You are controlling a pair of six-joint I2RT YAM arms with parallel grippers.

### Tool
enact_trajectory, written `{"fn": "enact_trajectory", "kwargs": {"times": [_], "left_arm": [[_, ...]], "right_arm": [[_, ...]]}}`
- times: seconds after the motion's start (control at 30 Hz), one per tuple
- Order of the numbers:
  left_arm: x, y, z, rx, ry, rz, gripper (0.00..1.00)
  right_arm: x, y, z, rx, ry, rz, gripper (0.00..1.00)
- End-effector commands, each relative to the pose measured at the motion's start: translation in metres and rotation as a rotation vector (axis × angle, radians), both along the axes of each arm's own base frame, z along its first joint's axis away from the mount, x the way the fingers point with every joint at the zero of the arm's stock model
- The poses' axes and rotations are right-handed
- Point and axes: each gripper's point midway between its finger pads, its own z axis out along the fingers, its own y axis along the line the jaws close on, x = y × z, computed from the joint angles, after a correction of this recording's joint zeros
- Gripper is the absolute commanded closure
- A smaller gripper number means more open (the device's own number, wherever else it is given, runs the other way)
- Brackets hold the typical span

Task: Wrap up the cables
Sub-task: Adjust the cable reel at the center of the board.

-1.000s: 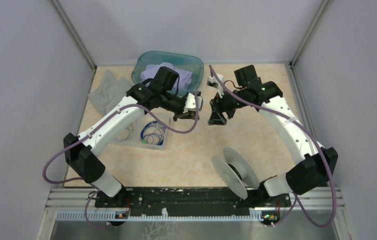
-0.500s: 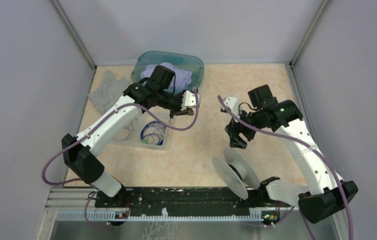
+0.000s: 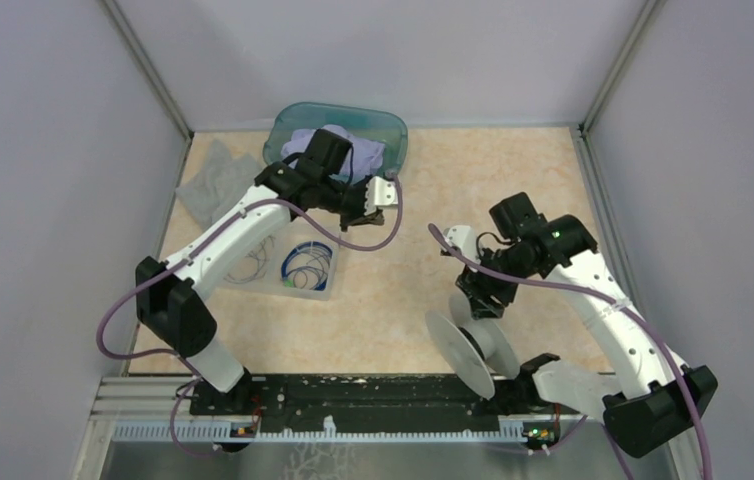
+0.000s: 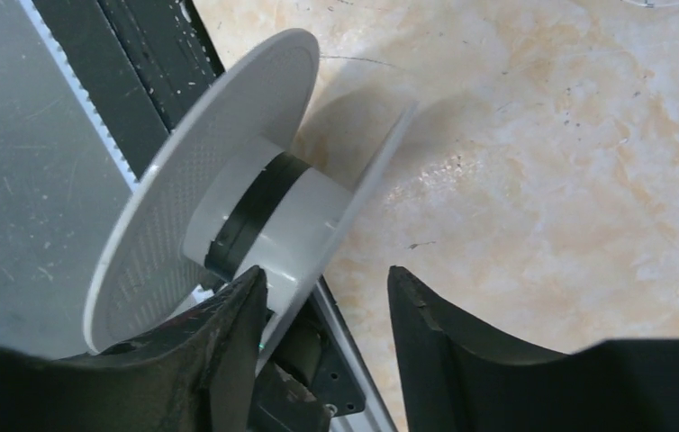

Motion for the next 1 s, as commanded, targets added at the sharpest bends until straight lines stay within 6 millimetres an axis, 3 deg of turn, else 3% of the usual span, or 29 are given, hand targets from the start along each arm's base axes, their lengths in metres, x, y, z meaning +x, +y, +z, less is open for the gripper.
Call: {"fn": "enact_trajectory", "kwargs": {"times": [0.0,0.17,0.3,0.47,0.63,0.8,0.97], "left_arm": [[0.023,0.014,0.007,-0.047,-0.018,0.061,0.99],[0.039,0.024,0.021,-0.116,-0.026,0.094,0.99],[0.053,0.031,0.035,-0.177,-0.026,0.149,0.99],[0.074,0.039,0.061,-0.258,-0.056,0.233,0.99],[0.099,0.047,0.102,-0.372,-0.103,0.37,0.99],[0.125,0.058,0.128,-0.44,-0.126,0.541,0.99],[0.137,0.062,0.139,-0.468,-0.134,0.612,0.99]], "right_arm": [[-0.003,0.005,0.004,0.028,-0.017,0.012,0.54],[0.001,0.014,0.006,0.066,-0.026,-0.007,0.82],[0.031,0.02,0.023,0.096,-0.154,-0.069,1.0],[0.075,0.033,0.05,0.137,-0.265,-0.182,1.0],[0.125,0.037,0.058,0.131,-0.375,-0.325,1.0],[0.149,0.057,0.056,0.169,-0.385,-0.358,1.0],[0.17,0.073,0.045,0.134,-0.415,-0.375,1.0]]}}
